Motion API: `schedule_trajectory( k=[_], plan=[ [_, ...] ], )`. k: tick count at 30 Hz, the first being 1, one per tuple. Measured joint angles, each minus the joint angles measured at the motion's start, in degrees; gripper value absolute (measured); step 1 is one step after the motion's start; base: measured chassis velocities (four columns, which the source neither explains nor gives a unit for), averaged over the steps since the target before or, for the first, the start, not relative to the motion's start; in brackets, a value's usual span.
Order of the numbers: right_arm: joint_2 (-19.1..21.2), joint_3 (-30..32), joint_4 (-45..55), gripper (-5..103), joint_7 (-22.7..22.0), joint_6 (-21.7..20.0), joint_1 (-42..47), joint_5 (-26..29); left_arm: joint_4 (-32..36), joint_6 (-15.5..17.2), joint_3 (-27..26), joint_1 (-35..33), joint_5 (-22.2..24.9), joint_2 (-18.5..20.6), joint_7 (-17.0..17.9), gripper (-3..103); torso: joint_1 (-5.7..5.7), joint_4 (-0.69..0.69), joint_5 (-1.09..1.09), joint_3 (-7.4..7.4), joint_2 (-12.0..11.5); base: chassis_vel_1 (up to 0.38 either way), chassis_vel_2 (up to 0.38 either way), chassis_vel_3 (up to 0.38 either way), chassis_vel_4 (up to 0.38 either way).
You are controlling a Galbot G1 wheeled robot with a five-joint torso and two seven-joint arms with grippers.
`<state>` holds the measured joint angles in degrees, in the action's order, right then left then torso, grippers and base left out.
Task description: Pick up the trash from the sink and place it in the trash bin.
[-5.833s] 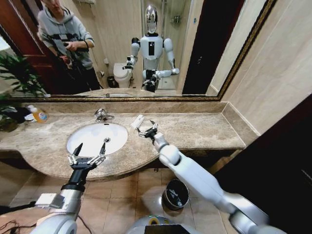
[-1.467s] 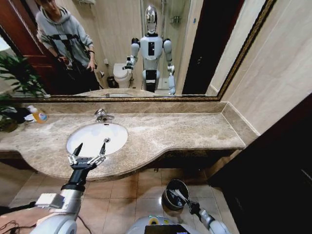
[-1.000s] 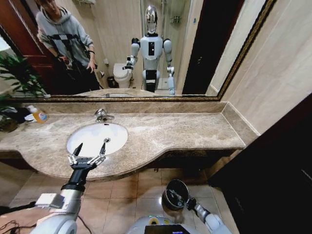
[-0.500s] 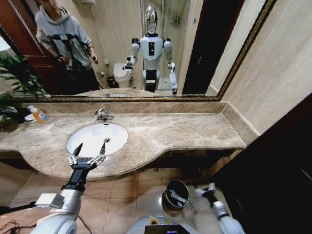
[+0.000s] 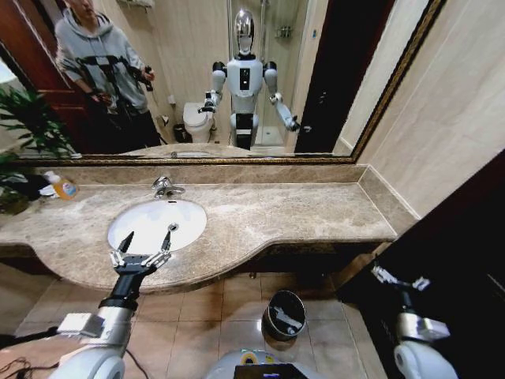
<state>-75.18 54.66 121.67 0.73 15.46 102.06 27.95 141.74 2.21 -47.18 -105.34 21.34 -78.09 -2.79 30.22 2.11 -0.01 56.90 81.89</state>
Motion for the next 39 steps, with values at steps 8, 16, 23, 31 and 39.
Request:
schedule_trajectory(
  k=[8,16,23,31,39],
  plan=[
    [-2.4,-4.8,6.7,100,12.2,-8.8,-3.5,-4.4,0.0,0.0,0.0,0.0,0.0,0.0,0.0,100,0.00,0.00,0.01,0.00,0.0,0.000,0.000,0.000,0.000],
    [-1.0,-9.0,2.8,100,17.4,-11.1,-10.0,-10.4,0.0,0.0,0.0,0.0,0.0,0.0,0.0,100,0.01,0.01,0.01,0.01,0.0,0.000,0.000,0.000,0.000],
    [-0.8,-9.7,2.5,100,10.2,-11.8,-10.1,-12.2,0.0,0.0,0.0,0.0,0.0,0.0,0.0,100,0.01,0.00,0.01,0.00,0.0,0.000,0.000,0.000,0.000],
    [-0.9,-9.6,2.6,100,7.3,-12.3,-10.1,-12.6,0.0,0.0,0.0,0.0,0.0,0.0,0.0,100,0.01,0.00,0.01,0.00,0.0,0.000,0.000,0.000,0.000],
    [-0.8,-9.6,2.6,100,7.3,-12.4,-10.0,-12.6,0.0,0.0,0.0,0.0,0.0,0.0,0.0,100,0.01,0.00,0.01,0.00,0.0,0.000,0.000,0.000,0.000]
  ],
)
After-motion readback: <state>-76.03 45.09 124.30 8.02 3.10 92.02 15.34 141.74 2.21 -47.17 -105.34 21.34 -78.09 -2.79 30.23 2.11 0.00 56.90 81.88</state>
